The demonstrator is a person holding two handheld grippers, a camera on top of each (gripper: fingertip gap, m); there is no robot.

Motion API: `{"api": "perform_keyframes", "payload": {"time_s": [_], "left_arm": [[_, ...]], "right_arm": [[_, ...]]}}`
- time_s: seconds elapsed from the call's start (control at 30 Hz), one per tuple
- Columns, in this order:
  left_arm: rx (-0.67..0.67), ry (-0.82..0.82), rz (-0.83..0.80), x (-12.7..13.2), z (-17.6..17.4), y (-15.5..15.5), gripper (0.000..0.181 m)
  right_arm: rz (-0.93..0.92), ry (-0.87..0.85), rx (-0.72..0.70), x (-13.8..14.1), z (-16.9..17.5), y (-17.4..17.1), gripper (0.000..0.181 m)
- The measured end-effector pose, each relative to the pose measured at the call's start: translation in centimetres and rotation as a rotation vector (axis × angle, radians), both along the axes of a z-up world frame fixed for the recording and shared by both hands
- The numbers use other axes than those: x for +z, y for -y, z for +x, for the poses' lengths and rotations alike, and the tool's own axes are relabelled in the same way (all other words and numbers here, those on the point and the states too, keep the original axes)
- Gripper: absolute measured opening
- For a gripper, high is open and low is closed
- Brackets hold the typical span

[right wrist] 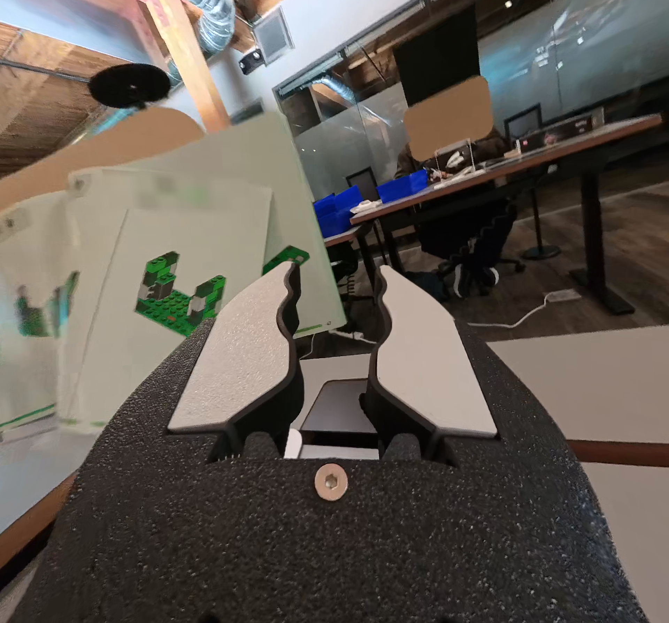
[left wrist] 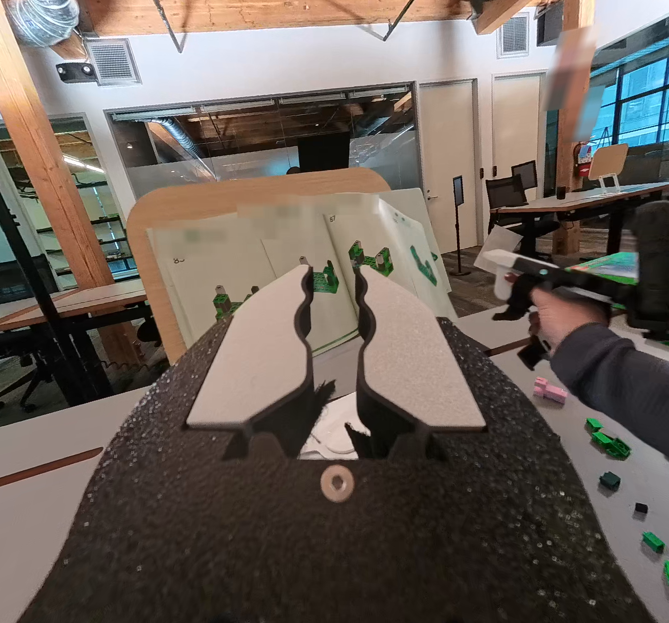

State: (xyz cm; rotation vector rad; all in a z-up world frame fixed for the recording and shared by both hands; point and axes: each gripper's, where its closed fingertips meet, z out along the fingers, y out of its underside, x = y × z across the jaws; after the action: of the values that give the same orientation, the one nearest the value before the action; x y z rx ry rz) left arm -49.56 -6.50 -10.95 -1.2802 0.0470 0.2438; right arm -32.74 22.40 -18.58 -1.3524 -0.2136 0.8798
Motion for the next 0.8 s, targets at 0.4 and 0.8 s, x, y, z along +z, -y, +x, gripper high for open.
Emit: {"api": "perform_keyframes", "payload": {"time_s": [0.4,0.8], "left_arm": [[-0.063,-0.159,-0.23,-5.1,3.7,-5.6,0.033],[0.194,-0.826,-0.649,-9.7,2.3,-18.6,0.048]], "right_arm": [[-0.02,0.032,0.153,-3.1,2.2,7.0,0.038],[-0.202,-0.086,0.329,-6.9,-2.2,8.4,0.033]]}}
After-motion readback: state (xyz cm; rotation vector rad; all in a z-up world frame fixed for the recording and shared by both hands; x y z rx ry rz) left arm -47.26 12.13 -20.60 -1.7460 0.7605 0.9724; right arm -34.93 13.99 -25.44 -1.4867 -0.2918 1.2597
